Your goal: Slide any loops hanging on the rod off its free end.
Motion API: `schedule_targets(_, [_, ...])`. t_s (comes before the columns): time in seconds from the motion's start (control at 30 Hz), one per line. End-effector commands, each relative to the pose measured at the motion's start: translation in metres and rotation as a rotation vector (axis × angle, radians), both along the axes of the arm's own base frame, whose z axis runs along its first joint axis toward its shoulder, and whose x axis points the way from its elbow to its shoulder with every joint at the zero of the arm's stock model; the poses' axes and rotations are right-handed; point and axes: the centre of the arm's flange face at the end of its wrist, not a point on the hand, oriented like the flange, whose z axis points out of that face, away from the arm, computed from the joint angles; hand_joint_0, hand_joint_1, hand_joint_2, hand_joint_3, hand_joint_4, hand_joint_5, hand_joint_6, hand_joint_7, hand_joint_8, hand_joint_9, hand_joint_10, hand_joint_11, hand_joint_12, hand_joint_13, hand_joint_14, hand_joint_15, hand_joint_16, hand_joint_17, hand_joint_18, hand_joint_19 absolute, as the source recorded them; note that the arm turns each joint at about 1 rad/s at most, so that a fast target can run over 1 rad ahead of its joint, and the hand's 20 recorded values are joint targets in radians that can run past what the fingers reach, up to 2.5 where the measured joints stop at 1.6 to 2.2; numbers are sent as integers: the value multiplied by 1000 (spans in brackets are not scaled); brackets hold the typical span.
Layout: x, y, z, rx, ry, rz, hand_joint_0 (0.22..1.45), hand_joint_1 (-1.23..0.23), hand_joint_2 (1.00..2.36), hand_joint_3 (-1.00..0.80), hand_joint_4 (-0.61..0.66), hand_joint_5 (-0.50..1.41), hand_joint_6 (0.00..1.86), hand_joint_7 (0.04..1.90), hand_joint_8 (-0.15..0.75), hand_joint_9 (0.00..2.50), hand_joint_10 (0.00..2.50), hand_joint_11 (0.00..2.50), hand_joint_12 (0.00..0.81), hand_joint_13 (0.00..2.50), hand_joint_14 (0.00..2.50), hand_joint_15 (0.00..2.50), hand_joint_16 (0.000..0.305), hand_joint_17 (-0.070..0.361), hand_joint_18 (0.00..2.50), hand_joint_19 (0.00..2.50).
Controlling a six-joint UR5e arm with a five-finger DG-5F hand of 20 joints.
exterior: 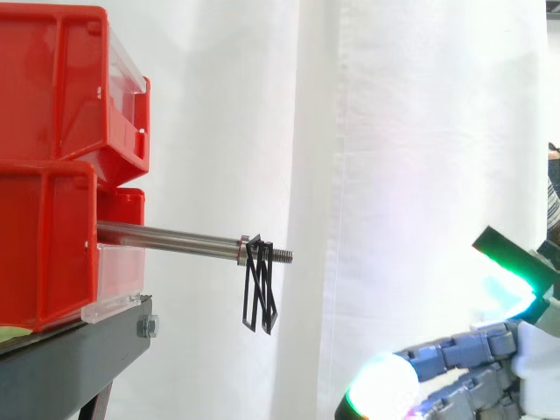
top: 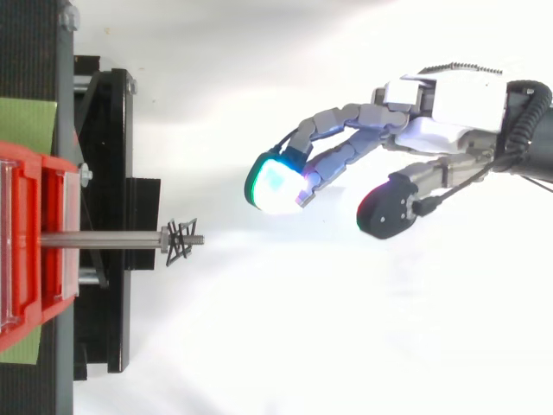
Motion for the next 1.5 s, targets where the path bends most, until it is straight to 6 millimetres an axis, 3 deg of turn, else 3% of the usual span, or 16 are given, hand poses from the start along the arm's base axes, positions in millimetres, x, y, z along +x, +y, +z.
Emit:
schedule_targets(0.0, [8, 1, 9, -147, -18, -7, 532, -573, 1002, -473, 277, -173, 502, 788, 314, 807, 8, 214, 370, 670, 6, 171, 49, 110, 618, 361])
schedule_targets(0.17, [19, 3, 21, -270, -44, -28, 534, -570, 1002, -469, 283, -172, 502, 796, 313, 814, 7, 225, 371, 682, 7, 183, 49, 110, 624, 368])
schedule_targets(0.27, [29, 0, -10, -306, -9, -22, 534, -570, 1002, -468, 283, -171, 502, 794, 315, 818, 6, 230, 371, 683, 7, 184, 49, 111, 629, 371])
schedule_targets(0.4, [50, 2, -25, -304, -14, -11, 535, -568, 1002, -465, 283, -170, 502, 798, 316, 820, 9, 230, 371, 684, 8, 190, 49, 111, 632, 370])
schedule_targets(0.6, [59, 1, -15, -351, -35, -17, 539, -567, 1002, -464, 288, -168, 503, 802, 316, 828, 7, 245, 372, 688, 7, 192, 49, 111, 635, 370])
schedule_targets(0.83, [62, 0, -14, -540, -68, -46, 542, -565, 1004, -460, 293, -165, 502, 816, 317, 841, 8, 269, 372, 699, 7, 208, 49, 111, 642, 388])
schedule_targets(1.47, [75, 4, 4, -666, -155, -19, 547, -563, 1003, -455, 303, -160, 503, 843, 320, 866, 8, 304, 376, 724, 9, 239, 49, 111, 658, 413])
